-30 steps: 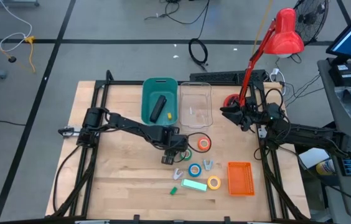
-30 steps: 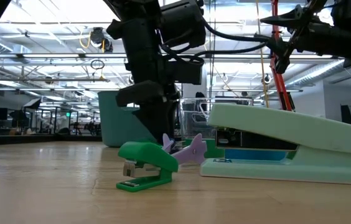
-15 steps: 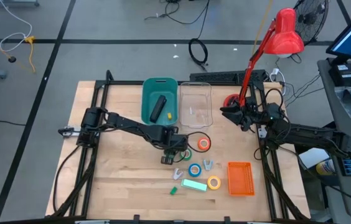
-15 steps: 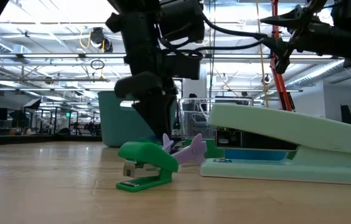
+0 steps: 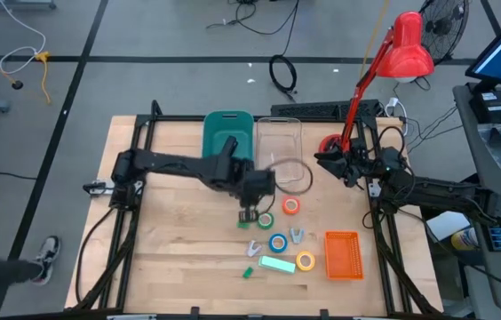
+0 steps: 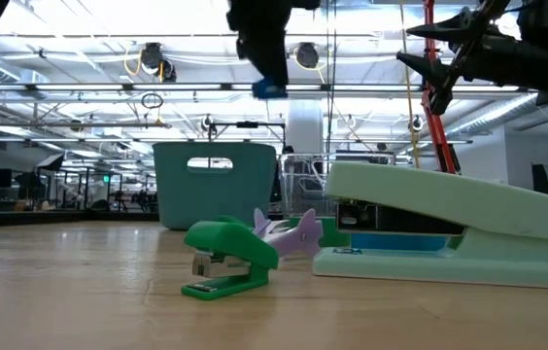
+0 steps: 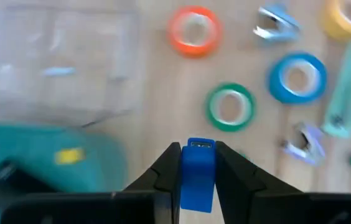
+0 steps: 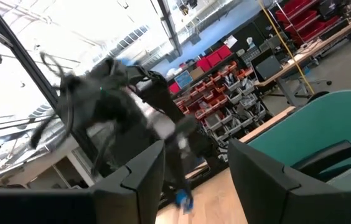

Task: Pick and place Stapler, Stapler remover, tape
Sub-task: Put the small blue stapler into the green bin

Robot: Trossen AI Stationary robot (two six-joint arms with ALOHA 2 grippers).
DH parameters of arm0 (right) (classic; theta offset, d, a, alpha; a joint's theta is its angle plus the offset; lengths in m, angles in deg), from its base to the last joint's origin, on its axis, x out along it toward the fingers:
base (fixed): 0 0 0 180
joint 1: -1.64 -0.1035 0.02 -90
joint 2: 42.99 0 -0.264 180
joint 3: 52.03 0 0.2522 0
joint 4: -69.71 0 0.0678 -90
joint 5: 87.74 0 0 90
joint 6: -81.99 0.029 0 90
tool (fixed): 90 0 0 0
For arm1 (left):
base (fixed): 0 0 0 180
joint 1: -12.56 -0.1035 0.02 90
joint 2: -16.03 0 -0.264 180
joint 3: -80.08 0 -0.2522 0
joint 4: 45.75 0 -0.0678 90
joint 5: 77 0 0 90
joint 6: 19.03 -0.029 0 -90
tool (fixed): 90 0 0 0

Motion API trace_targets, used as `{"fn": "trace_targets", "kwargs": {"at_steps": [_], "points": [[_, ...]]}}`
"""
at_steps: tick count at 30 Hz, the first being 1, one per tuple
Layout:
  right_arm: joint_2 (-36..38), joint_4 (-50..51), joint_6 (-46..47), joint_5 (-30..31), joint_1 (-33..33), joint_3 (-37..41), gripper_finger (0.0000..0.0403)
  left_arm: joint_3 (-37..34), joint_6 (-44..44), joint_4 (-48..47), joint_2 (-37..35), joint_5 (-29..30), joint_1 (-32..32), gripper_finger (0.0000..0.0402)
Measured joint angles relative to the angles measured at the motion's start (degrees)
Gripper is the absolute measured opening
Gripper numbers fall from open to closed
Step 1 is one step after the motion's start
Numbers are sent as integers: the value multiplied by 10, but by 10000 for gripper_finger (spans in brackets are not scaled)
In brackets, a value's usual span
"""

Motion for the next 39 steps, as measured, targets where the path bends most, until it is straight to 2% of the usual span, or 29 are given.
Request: {"fn": "trace_targets", "kwargs": {"at_steps": [5, 9, 14, 26, 34, 39], "points": [[0, 0, 0, 0, 0, 0, 171, 74, 98, -65, -1, 83, -37, 69], [0, 0, 0, 0, 0, 0, 171, 102, 149, -100, 0, 90, -85, 69], [0, 0, 2, 0, 0, 0, 171, 100, 151, -118, 2, 89, -151, 69], [0, 1, 4, 0, 0, 0, 171, 97, 117, -139, 1, 44, -313, 69], [0, 1, 4, 0, 0, 0, 171, 86, 128, -117, 1, 43, -353, 69], [0, 1, 4, 0, 0, 0, 171, 6, 132, -62, 4, 32, -352, 69]]}}
